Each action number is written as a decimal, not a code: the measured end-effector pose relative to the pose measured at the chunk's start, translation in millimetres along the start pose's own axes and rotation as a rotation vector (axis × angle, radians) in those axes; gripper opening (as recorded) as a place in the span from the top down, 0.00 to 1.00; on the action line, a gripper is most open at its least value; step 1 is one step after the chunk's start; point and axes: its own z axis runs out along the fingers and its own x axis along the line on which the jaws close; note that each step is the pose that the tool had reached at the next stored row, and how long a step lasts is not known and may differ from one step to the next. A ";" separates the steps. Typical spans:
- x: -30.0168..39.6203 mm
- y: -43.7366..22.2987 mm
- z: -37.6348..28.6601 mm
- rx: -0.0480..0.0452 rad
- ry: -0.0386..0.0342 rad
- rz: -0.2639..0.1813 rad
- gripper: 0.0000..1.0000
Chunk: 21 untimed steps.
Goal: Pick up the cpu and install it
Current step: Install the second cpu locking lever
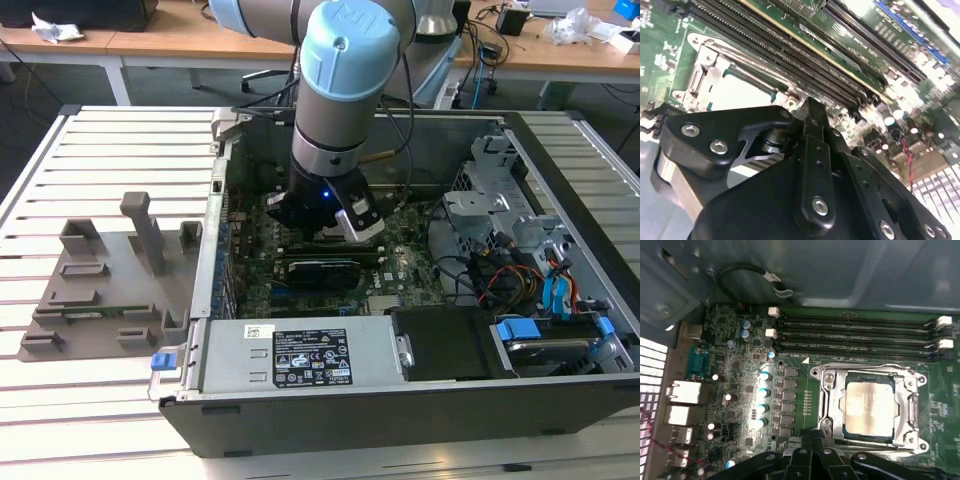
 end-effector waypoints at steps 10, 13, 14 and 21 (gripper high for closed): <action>-28.0 27.3 1.5 0.0791 0.0083 0.006 0.89; -35.6 30.4 1.6 0.1005 0.0118 0.008 0.89; -38.2 31.6 1.6 0.1080 0.0130 0.009 0.89; -56.0 49.9 3.3 0.1681 0.0185 0.014 0.89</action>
